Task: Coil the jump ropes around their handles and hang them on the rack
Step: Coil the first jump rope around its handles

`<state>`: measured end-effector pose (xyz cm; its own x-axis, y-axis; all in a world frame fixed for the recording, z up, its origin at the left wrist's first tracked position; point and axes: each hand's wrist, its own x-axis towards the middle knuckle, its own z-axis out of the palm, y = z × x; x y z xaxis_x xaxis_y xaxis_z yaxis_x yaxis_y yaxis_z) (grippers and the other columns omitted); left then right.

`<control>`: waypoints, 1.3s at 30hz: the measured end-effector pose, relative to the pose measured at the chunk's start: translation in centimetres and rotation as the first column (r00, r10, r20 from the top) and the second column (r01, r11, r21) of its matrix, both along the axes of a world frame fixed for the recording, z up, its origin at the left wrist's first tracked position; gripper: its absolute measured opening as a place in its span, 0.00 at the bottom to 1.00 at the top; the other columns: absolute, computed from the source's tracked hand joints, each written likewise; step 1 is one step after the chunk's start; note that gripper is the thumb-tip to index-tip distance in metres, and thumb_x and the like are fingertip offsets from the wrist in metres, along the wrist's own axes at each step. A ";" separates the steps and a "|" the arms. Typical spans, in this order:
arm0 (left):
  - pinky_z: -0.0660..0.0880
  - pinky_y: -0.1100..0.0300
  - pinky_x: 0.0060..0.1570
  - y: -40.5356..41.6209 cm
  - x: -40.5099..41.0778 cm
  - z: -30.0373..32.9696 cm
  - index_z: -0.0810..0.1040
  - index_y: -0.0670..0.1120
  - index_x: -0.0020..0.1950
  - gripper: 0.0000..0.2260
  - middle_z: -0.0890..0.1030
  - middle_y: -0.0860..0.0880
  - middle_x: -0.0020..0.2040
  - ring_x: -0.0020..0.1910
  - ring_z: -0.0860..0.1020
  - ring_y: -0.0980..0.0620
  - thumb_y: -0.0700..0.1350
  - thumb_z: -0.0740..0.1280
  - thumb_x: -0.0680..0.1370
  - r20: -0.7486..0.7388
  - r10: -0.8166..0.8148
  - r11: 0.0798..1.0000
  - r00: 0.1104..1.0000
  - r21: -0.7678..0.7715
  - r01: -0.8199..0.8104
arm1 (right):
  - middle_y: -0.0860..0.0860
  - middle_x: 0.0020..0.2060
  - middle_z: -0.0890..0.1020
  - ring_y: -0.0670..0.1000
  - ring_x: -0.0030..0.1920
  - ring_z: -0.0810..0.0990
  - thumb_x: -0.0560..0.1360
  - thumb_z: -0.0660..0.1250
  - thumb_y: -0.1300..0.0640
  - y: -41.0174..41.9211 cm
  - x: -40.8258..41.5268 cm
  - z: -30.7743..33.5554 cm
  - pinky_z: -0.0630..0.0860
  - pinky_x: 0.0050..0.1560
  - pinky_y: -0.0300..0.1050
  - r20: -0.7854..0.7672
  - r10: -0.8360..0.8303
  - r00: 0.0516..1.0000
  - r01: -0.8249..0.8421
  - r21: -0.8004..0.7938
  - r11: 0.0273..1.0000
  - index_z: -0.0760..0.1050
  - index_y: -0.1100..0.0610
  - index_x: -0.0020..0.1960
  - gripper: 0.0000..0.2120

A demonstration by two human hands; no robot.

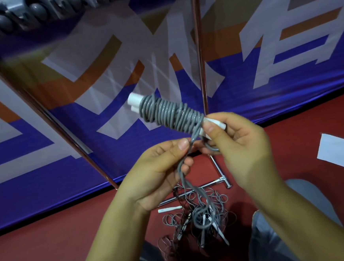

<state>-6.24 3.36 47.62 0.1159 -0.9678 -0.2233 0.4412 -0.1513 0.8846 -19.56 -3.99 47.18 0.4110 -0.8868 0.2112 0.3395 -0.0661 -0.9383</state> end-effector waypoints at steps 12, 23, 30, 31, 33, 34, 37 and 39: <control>0.57 0.73 0.15 -0.7 1.9 0.2 0.81 0.41 0.52 0.16 0.73 0.50 0.22 0.14 0.60 0.63 0.53 0.66 0.77 -0.087 -0.378 0.920 0.922 0.075 0.384 | 0.53 0.32 0.83 0.50 0.31 0.83 0.73 0.66 0.62 -0.8 0.0 -0.2 0.78 0.32 0.39 0.056 0.108 0.993 -0.118 0.255 0.960 0.78 0.60 0.42 0.03; 0.76 0.67 0.27 -1.3 0.9 -0.4 0.85 0.43 0.49 0.13 0.83 0.47 0.35 0.27 0.79 0.58 0.47 0.75 0.68 -0.239 -0.310 0.950 0.920 -0.038 0.310 | 0.50 0.32 0.83 0.46 0.33 0.82 0.75 0.66 0.63 -1.0 0.2 -0.2 0.77 0.32 0.38 0.021 0.086 0.996 -0.088 0.203 0.975 0.79 0.57 0.41 0.06; 0.75 0.68 0.26 -0.9 -0.1 0.4 0.82 0.42 0.36 0.05 0.84 0.42 0.38 0.30 0.81 0.56 0.33 0.73 0.67 0.029 -0.119 0.993 0.993 0.001 0.119 | 0.51 0.33 0.84 0.49 0.35 0.83 0.74 0.67 0.62 -1.0 0.2 -0.7 0.79 0.36 0.41 -0.027 0.034 0.999 -0.030 0.161 0.987 0.80 0.55 0.42 0.05; 0.72 0.68 0.24 -0.8 -0.3 0.6 0.80 0.42 0.35 0.07 0.83 0.42 0.38 0.28 0.78 0.56 0.31 0.72 0.69 0.123 -0.077 0.997 0.989 -0.018 0.080 | 0.52 0.34 0.84 0.50 0.35 0.83 0.74 0.67 0.62 -1.0 0.3 -0.7 0.79 0.35 0.41 -0.015 0.035 0.999 -0.032 0.168 0.985 0.80 0.55 0.42 0.04; 0.67 0.68 0.23 -0.6 -0.6 0.6 0.75 0.41 0.37 0.08 0.83 0.40 0.38 0.24 0.73 0.57 0.30 0.67 0.73 0.278 0.032 0.999 0.960 -0.050 -0.019 | 0.52 0.34 0.84 0.51 0.34 0.84 0.74 0.67 0.63 -0.9 0.3 -0.6 0.79 0.34 0.40 0.009 0.050 0.999 -0.051 0.187 0.981 0.80 0.56 0.42 0.04; 0.66 0.69 0.24 -0.4 -0.7 0.5 0.74 0.41 0.38 0.09 0.83 0.40 0.38 0.23 0.71 0.57 0.30 0.66 0.74 0.359 0.091 0.995 0.929 -0.065 -0.072 | 0.52 0.33 0.84 0.51 0.34 0.84 0.74 0.67 0.63 -0.8 0.3 -0.6 0.79 0.33 0.40 0.011 0.056 0.998 -0.058 0.192 0.980 0.79 0.56 0.42 0.05; 0.68 0.70 0.28 0.0 -1.1 0.1 0.75 0.43 0.40 0.07 0.84 0.42 0.39 0.25 0.73 0.61 0.33 0.66 0.76 0.568 0.221 0.975 0.793 -0.132 -0.178 | 0.52 0.32 0.84 0.50 0.33 0.84 0.74 0.67 0.63 -0.7 0.5 -0.6 0.78 0.33 0.37 -0.005 0.066 0.998 -0.063 0.200 0.978 0.79 0.56 0.41 0.05; 0.69 0.73 0.31 0.2 -1.1 -0.1 0.77 0.41 0.42 0.05 0.84 0.46 0.38 0.27 0.76 0.64 0.33 0.66 0.76 0.607 0.274 0.962 0.746 -0.183 -0.204 | 0.52 0.31 0.84 0.50 0.33 0.84 0.74 0.67 0.63 -0.8 0.6 -0.7 0.78 0.32 0.36 -0.027 0.064 0.998 -0.057 0.214 0.975 0.79 0.57 0.41 0.05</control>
<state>-7.36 3.55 47.54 0.4254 -0.9019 0.0746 -0.2001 -0.0133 0.9797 -18.97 -4.79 46.50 0.4688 -0.8833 0.0059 0.3051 0.1557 -0.9395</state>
